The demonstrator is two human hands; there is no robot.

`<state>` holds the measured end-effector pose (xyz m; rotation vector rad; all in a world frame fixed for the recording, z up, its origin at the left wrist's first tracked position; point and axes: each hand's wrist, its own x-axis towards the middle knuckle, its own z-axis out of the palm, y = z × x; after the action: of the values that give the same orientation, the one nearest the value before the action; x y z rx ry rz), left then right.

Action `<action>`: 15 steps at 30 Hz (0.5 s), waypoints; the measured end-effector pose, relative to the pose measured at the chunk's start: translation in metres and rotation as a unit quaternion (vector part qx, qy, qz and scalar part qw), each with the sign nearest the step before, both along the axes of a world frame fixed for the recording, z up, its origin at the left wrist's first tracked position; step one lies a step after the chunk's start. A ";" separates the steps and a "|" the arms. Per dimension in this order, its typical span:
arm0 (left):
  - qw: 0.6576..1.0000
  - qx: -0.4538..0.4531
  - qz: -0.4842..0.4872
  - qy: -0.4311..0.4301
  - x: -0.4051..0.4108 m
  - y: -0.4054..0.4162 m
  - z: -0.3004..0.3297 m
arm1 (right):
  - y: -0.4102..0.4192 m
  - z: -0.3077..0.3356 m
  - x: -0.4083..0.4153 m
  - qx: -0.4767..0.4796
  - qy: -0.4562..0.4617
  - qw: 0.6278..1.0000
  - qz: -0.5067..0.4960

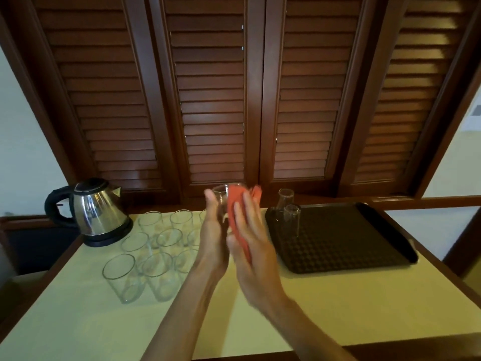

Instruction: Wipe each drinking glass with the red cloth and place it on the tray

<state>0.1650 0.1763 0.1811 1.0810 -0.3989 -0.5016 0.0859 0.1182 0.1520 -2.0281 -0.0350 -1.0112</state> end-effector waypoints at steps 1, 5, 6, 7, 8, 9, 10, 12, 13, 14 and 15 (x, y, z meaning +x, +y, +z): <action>1.000 -0.011 0.006 0.009 0.006 0.003 0.003 | 0.007 -0.012 -0.008 -0.004 0.004 1.000 0.026; 1.000 0.010 0.009 -0.026 -0.001 0.001 -0.007 | -0.012 0.006 0.008 0.061 0.011 0.998 -0.010; 0.999 0.027 0.009 -0.039 -0.005 0.000 -0.010 | -0.016 0.018 0.013 0.070 0.007 0.997 -0.027; 0.998 0.036 0.009 -0.052 -0.008 -0.001 -0.010 | -0.016 0.022 0.014 0.065 0.000 0.997 -0.030; 0.998 0.034 0.010 -0.051 -0.007 0.000 -0.008 | -0.011 0.018 0.011 0.046 -0.004 0.999 -0.018; 0.999 0.016 0.019 -0.037 -0.003 0.001 -0.006 | -0.005 0.006 0.006 0.023 -0.002 1.000 0.002; 1.000 -0.004 0.026 -0.012 0.003 0.002 -0.003 | 0.002 -0.006 -0.002 0.004 -0.002 1.000 0.023; 0.999 -0.012 0.048 0.003 0.007 0.004 -0.003 | 0.006 -0.017 -0.009 0.013 -0.003 0.999 0.043; 0.998 0.001 0.058 -0.014 0.003 0.004 -0.005 | 0.002 -0.011 -0.004 0.047 0.002 0.998 0.032; 0.997 0.019 0.062 -0.039 -0.001 0.002 -0.008 | -0.003 0.001 0.002 0.084 0.013 0.996 0.008; 0.996 0.041 0.057 -0.056 -0.008 0.001 -0.010 | -0.008 0.014 0.007 0.102 0.020 0.994 -0.014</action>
<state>0.1567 0.1778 0.1707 1.2070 -0.4156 -0.3587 0.0929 0.1100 0.1663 -1.8663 0.1136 -0.9496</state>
